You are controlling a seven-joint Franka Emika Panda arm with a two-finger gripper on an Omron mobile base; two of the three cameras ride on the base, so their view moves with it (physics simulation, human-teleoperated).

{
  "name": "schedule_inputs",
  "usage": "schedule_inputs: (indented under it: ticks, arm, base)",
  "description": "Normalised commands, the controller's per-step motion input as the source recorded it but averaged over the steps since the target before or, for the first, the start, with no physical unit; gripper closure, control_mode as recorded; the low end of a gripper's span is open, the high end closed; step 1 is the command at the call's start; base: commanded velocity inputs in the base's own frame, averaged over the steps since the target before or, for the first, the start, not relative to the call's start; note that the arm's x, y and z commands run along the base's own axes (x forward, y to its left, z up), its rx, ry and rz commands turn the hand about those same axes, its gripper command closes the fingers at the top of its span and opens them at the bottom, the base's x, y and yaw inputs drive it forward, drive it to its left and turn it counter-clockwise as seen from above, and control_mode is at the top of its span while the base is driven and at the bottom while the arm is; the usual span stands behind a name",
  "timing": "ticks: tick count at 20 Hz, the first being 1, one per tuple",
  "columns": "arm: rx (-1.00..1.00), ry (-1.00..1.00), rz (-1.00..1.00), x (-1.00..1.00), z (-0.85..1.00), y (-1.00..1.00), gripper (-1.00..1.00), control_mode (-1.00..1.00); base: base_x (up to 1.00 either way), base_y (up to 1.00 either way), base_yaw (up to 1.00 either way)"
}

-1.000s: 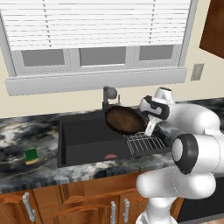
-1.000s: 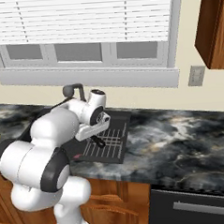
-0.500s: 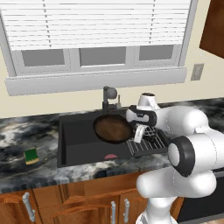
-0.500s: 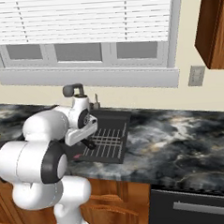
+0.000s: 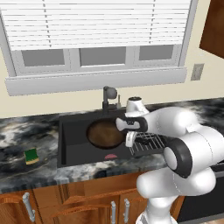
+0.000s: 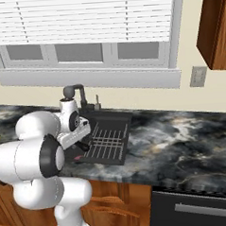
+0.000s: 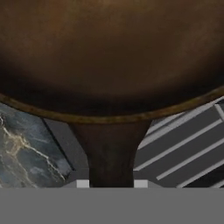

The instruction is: Pick the pan and sponge and place them into the sink. Then turn on the water.

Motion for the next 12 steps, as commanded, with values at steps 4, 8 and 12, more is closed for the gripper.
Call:
schedule_inputs:
  ticks: [4,8,12]
  arm:
    - [-0.08,-0.03,0.0,0.11,-0.08,0.29,1.0,-1.0]
    - [-0.08,-0.06,0.0,0.13,-0.08,0.29,1.0,-1.0]
    - [-0.07,-0.1,0.0,0.15,-0.06,0.23,1.0,-1.0]
  base:
    - [0.0,0.0,0.0]
    - [0.0,0.0,0.0]
    - [0.0,0.0,0.0]
